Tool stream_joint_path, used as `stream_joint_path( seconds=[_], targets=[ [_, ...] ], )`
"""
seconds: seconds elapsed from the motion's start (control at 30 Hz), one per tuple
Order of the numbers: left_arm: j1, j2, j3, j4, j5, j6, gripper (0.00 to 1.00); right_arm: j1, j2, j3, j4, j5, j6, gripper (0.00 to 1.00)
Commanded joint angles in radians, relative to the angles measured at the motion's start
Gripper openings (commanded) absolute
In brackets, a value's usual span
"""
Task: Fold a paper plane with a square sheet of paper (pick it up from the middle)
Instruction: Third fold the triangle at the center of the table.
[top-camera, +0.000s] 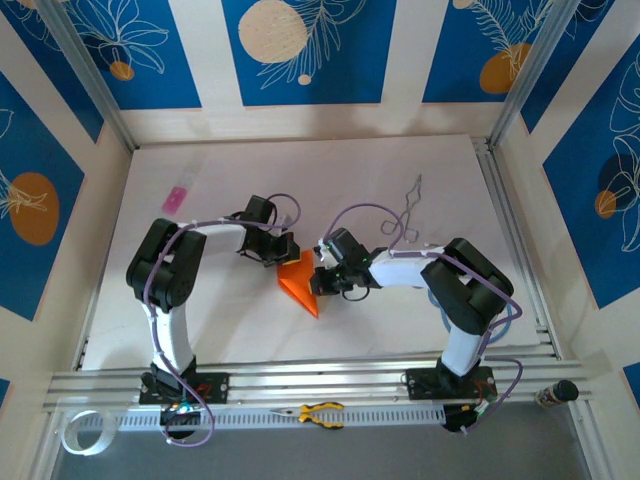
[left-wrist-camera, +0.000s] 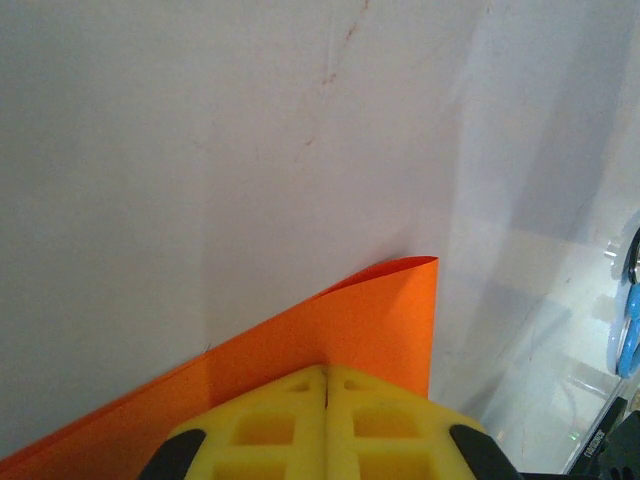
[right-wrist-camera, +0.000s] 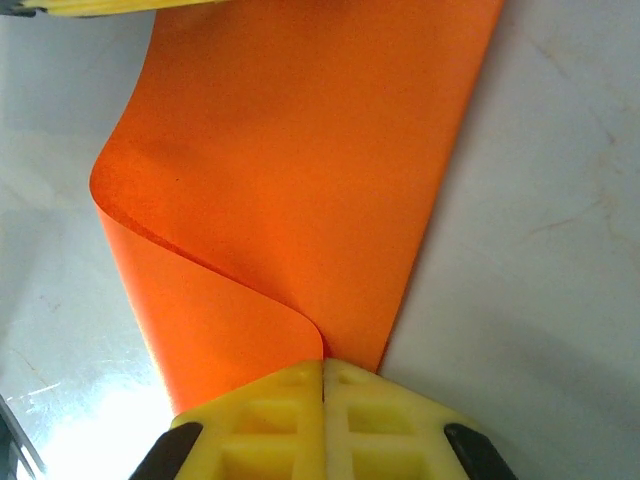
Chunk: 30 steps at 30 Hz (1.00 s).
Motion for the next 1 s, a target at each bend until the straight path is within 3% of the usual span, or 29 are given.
stream_joint_path(
  seconds=[0.0, 0.97],
  targets=[
    [0.001, 0.009, -0.025, -0.045, -0.049, 0.001, 0.02, 0.005, -0.007, 0.01, -0.004, -0.017, -0.02, 0.01],
    [0.001, 0.018, -0.017, -0.046, -0.046, 0.002, 0.02, -0.001, 0.012, 0.031, -0.011, -0.021, -0.044, 0.01]
  ],
)
